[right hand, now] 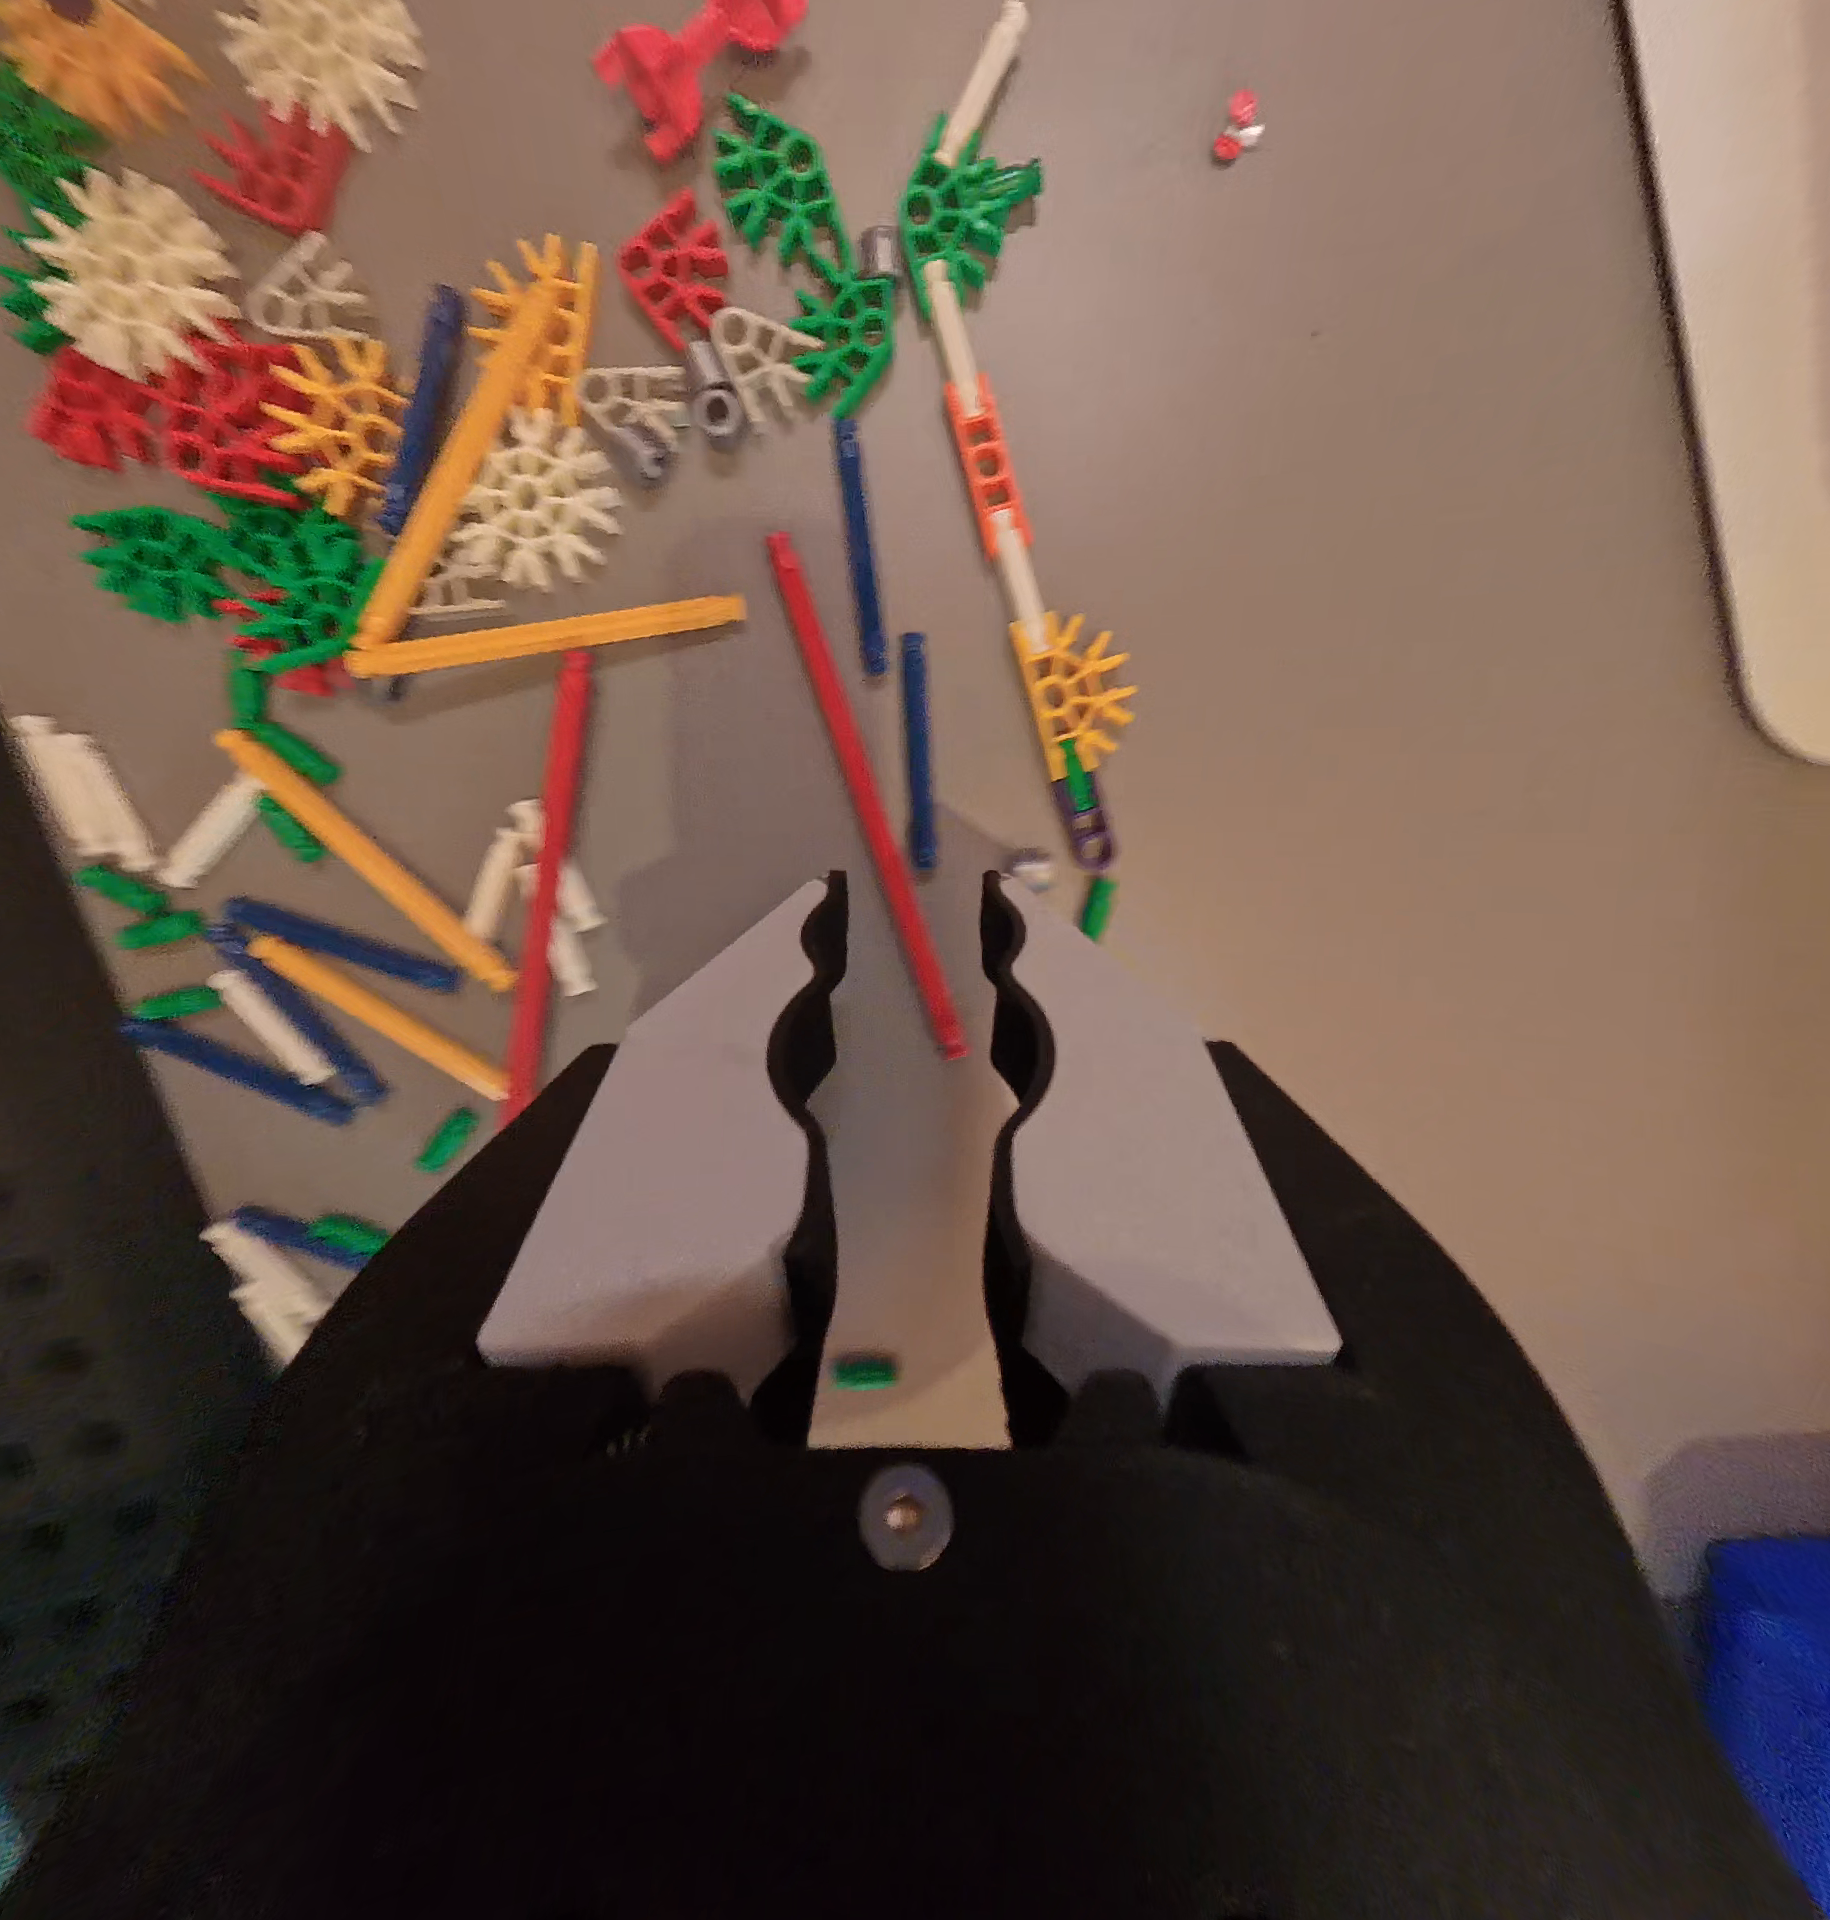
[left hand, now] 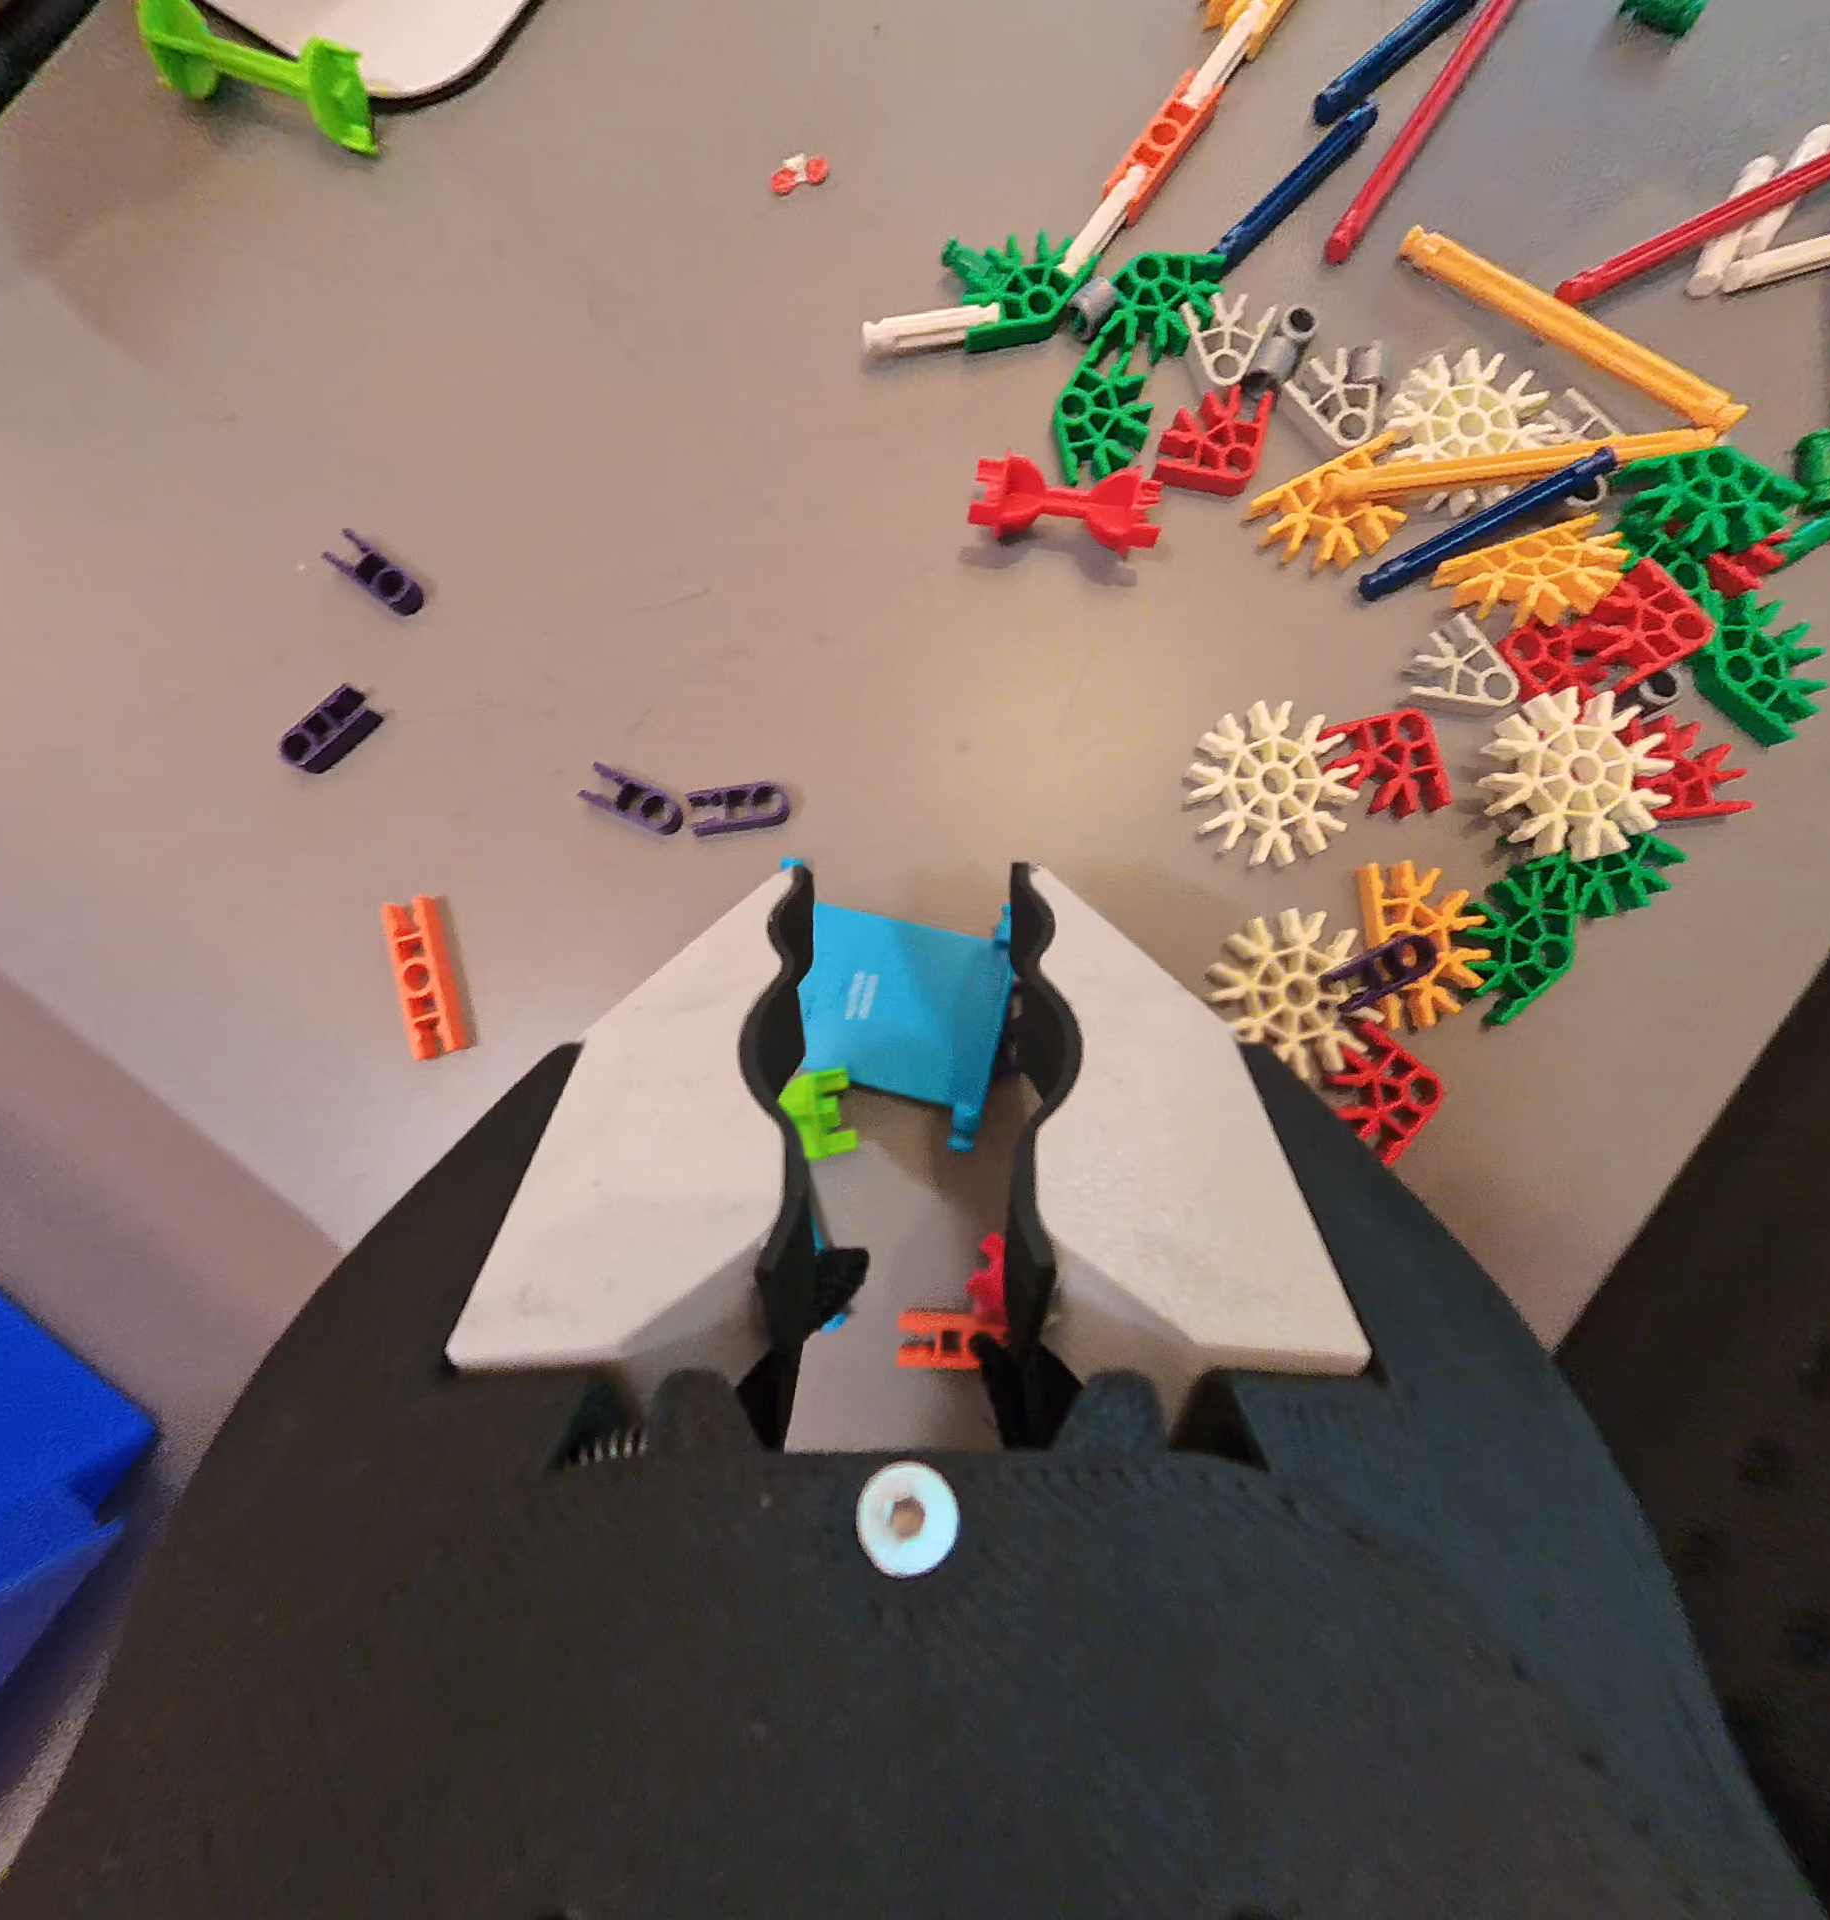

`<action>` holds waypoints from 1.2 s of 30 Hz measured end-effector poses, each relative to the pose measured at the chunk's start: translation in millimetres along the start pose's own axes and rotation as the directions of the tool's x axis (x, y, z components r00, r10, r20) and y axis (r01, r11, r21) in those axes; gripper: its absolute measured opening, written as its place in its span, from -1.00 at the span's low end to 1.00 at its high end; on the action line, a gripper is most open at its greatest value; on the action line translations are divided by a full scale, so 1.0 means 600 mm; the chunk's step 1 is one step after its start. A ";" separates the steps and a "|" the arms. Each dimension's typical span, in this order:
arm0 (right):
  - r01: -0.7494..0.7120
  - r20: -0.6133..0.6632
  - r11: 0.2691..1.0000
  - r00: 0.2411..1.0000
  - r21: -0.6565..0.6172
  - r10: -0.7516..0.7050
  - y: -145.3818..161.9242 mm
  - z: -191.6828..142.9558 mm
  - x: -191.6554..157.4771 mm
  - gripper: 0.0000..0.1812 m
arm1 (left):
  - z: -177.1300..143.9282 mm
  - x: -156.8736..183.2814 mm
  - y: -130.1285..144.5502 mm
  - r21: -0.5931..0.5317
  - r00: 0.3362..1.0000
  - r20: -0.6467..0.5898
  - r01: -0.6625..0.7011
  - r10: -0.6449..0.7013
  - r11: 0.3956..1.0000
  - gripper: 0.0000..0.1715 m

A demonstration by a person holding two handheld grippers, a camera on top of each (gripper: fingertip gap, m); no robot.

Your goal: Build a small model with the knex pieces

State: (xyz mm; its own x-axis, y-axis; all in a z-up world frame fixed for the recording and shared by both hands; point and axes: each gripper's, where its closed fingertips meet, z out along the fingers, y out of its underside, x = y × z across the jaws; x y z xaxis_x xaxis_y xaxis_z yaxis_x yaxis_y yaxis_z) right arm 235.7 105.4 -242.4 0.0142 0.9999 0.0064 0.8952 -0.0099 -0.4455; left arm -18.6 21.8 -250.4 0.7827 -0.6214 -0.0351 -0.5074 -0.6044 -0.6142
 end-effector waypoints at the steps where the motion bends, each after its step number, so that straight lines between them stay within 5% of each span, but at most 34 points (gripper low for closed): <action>1: -0.009 0.022 1.000 1.000 0.012 0.009 0.003 -0.006 -0.028 -0.80 | 0.003 0.006 -0.004 0.011 1.000 -0.009 0.001 -0.001 1.000 -0.59; 5: 0.001 0.082 1.000 0.997 0.004 -0.001 0.032 0.000 -0.128 -0.92 | 0.019 0.031 -0.018 0.027 0.998 -0.051 -0.021 0.023 0.999 -0.58; 13: -0.325 0.009 0.945 0.946 -0.037 0.325 0.106 0.006 -0.180 -0.98 | 0.044 0.061 -0.056 0.054 0.992 -0.098 -0.070 0.075 0.996 -0.58; 26: -0.429 -0.096 0.903 0.899 -0.006 0.426 0.129 0.018 -0.189 -0.96 | 0.055 0.062 -0.082 0.082 0.988 -0.106 -0.103 0.112 0.991 -0.57; 36: -0.418 -0.119 0.895 0.892 0.153 0.437 0.056 -0.038 -0.131 -0.97 | 0.086 0.008 -0.127 0.123 0.991 -0.085 -0.096 0.107 0.988 -0.57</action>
State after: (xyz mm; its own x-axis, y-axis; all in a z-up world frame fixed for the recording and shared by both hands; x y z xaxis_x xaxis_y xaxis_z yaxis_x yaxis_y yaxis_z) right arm 274.6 25.9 -237.5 0.4567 0.8858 -0.0827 0.7274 -0.4253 -0.5385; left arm 42.6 90.6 -244.6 0.6905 -0.7226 -0.0329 -0.5317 -0.4762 -0.7004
